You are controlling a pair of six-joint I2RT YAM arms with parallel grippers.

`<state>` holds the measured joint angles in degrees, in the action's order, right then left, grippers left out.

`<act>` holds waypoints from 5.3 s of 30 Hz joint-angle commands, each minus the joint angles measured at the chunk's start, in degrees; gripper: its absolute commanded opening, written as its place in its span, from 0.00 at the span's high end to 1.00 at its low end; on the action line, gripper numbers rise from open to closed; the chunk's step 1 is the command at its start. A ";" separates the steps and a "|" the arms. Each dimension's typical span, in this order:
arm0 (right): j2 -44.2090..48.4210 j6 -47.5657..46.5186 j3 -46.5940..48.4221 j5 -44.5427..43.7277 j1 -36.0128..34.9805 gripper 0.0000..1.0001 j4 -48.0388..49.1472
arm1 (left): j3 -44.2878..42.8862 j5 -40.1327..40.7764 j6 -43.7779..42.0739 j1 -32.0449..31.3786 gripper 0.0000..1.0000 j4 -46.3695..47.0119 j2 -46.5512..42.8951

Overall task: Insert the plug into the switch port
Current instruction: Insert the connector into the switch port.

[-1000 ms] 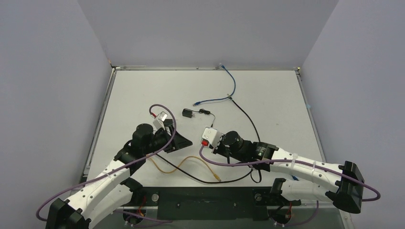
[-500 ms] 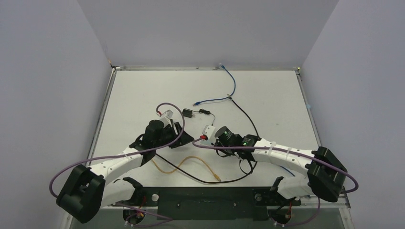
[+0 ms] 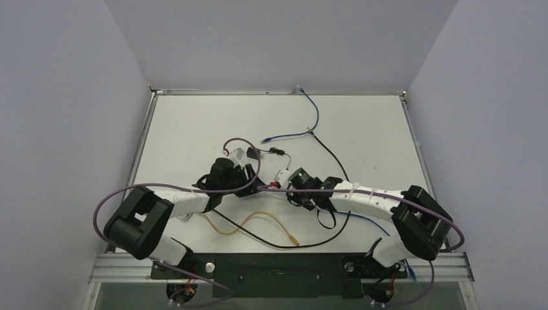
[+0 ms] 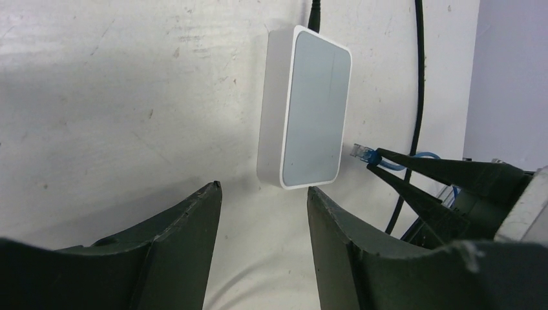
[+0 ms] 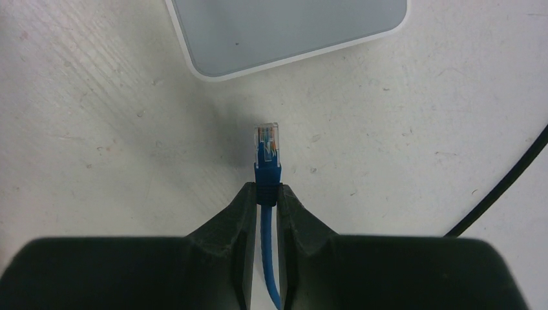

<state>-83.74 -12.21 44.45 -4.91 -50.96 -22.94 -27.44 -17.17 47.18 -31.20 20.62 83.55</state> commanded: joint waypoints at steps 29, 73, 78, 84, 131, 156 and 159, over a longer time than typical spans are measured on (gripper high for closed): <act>-6.34 -0.29 7.85 7.69 1.70 1.00 2.32 | -7.83 -5.55 -2.79 -0.53 0.56 10.18 13.38; -5.33 10.35 11.66 1.76 -0.36 1.00 -5.44 | -5.93 -6.84 -2.62 -0.38 0.59 12.95 15.23; -7.29 12.15 12.19 2.11 -0.62 1.00 -5.04 | -5.32 -7.02 -2.76 0.02 0.59 13.25 15.18; -9.09 14.44 12.95 1.54 -0.67 1.00 -4.97 | -5.08 -7.56 -2.95 0.52 0.59 13.56 15.14; -11.17 14.53 14.72 0.65 -3.21 1.00 -1.45 | -5.77 -9.90 -2.39 1.06 0.62 13.92 17.87; -10.59 15.72 13.49 0.27 -2.93 1.00 2.29 | -5.94 -10.72 -2.72 0.99 0.63 13.48 18.45; -11.04 13.86 13.42 0.14 -3.16 1.00 3.42 | -5.77 -11.23 -2.88 0.97 0.65 13.56 18.37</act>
<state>-95.61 3.14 57.12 -4.27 -53.95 -26.94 -32.84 -26.30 45.30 -29.95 35.18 100.38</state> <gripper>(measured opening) 0.105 0.363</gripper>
